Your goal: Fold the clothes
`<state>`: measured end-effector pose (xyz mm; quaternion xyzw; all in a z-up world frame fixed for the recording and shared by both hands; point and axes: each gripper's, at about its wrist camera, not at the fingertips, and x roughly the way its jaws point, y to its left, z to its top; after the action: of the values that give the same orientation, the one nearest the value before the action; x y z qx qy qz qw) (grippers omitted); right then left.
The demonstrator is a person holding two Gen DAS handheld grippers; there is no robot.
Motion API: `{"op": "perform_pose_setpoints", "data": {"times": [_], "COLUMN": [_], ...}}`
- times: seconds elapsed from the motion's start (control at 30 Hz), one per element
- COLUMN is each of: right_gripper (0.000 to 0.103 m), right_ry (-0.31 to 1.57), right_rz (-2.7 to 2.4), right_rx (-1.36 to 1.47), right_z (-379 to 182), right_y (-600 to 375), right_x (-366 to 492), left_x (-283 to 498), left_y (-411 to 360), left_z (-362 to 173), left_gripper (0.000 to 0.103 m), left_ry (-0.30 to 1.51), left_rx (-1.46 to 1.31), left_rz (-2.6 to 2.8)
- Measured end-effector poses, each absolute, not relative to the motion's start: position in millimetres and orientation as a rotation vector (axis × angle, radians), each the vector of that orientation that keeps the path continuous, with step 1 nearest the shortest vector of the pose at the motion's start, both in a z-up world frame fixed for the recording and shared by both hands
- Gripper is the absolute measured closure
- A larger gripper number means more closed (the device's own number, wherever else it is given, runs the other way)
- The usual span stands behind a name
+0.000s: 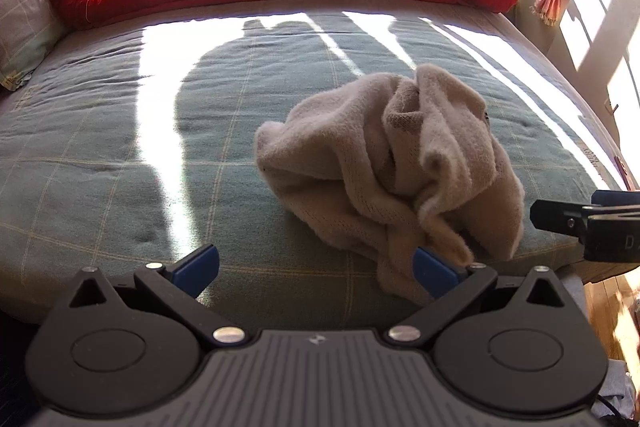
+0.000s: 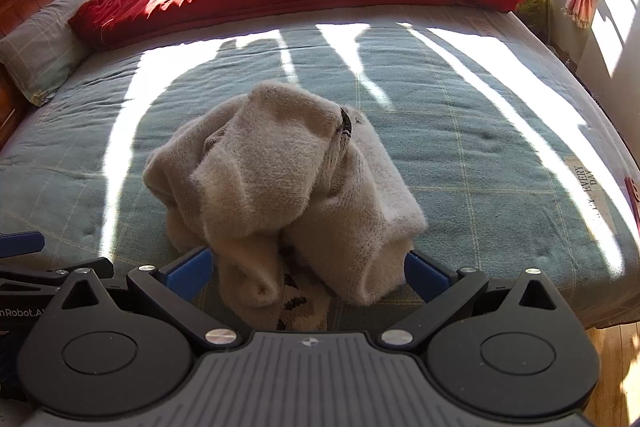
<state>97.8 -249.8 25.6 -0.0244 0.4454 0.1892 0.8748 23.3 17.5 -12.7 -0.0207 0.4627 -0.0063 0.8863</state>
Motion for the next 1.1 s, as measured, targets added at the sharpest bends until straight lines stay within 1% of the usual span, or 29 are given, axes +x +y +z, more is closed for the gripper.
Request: {"op": "perform_pose_setpoints", "data": {"times": [0.23,0.47,0.53,0.6,0.67,0.7,0.77,0.83,0.93,1.1], "right_gripper": [0.000,0.000,0.000,0.006,0.020,0.023,0.037,0.040,0.050,0.050], "right_ry": [0.870,0.764,0.768,0.790,0.812,0.823,0.845,0.867,0.900,0.944], "right_rz": [0.493,0.633,0.661,0.678,0.695,0.703,0.720,0.737,0.762,0.798], "right_rx": [-0.091,-0.167,-0.202,-0.232,-0.262,-0.277,-0.307,-0.337,-0.383,-0.442], "right_z": [19.6,13.1,8.8,2.9,-2.9,-5.8,-11.7,-17.6,-26.3,-39.9], "right_y": [-244.7,-234.9,-231.2,-227.1,-223.0,-221.0,-216.9,-212.8,-206.7,-196.6], "right_x": [112.0,116.7,119.0,121.8,124.7,126.1,129.0,131.9,136.2,142.6], "left_x": [38.8,45.2,48.5,49.8,49.1,48.7,48.8,50.1,56.5,58.1], "left_y": [21.5,20.6,22.1,25.3,29.8,32.0,33.5,32.3,28.6,30.0], "left_z": [-24.8,-31.1,-34.9,-37.5,-39.2,-40.4,-43.4,-46.6,-52.9,-61.7], "left_gripper": [0.001,0.001,0.001,0.001,0.001,0.001,0.001,0.001,0.001,0.001], "left_ry": [0.987,0.948,0.958,0.944,0.904,0.887,0.868,0.870,0.923,0.943], "left_rx": [-0.052,-0.023,-0.032,-0.049,-0.082,-0.100,-0.106,-0.085,-0.031,-0.020], "left_rz": [-0.010,-0.009,-0.013,-0.036,-0.077,-0.098,-0.117,-0.114,-0.057,-0.076]}}
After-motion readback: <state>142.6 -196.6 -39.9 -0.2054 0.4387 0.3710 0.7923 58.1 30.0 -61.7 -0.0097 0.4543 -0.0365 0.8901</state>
